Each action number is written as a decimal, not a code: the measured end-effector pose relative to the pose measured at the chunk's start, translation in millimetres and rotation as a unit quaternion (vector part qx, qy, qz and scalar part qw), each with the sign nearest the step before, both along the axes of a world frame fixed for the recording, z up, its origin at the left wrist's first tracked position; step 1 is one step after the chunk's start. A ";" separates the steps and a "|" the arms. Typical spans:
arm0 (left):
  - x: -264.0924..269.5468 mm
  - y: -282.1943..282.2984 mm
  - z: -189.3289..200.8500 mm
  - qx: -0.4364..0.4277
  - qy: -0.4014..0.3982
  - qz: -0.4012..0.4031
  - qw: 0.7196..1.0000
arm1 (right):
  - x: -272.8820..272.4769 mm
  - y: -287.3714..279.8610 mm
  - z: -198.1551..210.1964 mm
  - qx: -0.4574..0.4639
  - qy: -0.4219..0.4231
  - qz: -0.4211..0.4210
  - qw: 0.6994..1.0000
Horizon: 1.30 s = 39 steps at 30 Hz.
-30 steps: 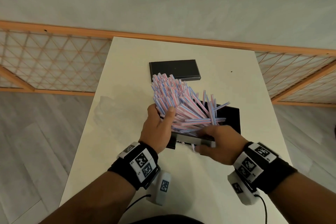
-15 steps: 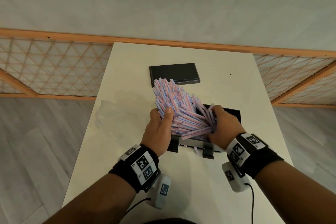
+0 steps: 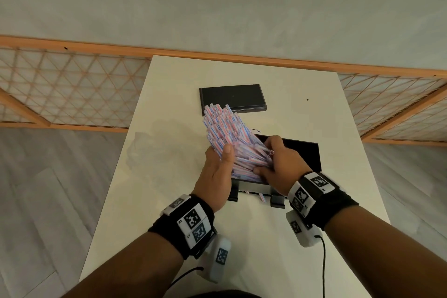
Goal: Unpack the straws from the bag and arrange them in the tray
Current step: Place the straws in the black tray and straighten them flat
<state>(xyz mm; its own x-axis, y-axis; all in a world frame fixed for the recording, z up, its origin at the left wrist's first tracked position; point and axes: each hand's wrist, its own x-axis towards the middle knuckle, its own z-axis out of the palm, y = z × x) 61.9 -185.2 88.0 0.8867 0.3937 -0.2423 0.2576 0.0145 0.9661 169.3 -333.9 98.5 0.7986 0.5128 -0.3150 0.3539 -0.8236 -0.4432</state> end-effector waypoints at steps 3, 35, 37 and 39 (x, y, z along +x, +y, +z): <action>1.6 0.6 -3.7 -0.005 -0.006 -0.018 1.000 | 2.6 6.5 -0.7 0.003 0.003 0.005 1.000; -0.6 -0.1 -5.4 0.080 0.100 0.025 0.991 | 6.5 -30.8 -5.8 -0.004 -0.014 -0.068 0.998; 0.1 0.5 -4.5 0.098 0.098 0.040 0.990 | 8.9 -29.6 -4.7 0.011 -0.019 -0.078 0.997; 2.0 1.7 -3.7 0.107 0.101 0.048 0.988 | 6.0 -27.1 -2.2 0.041 -0.005 -0.080 0.996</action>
<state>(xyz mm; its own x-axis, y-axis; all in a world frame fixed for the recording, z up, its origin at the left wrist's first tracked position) 63.9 -183.6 84.3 0.7850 0.5350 -0.3125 0.4525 -0.1505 0.8790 175.3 -361.0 96.3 0.8746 0.4032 -0.2694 0.2260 -0.8304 -0.5092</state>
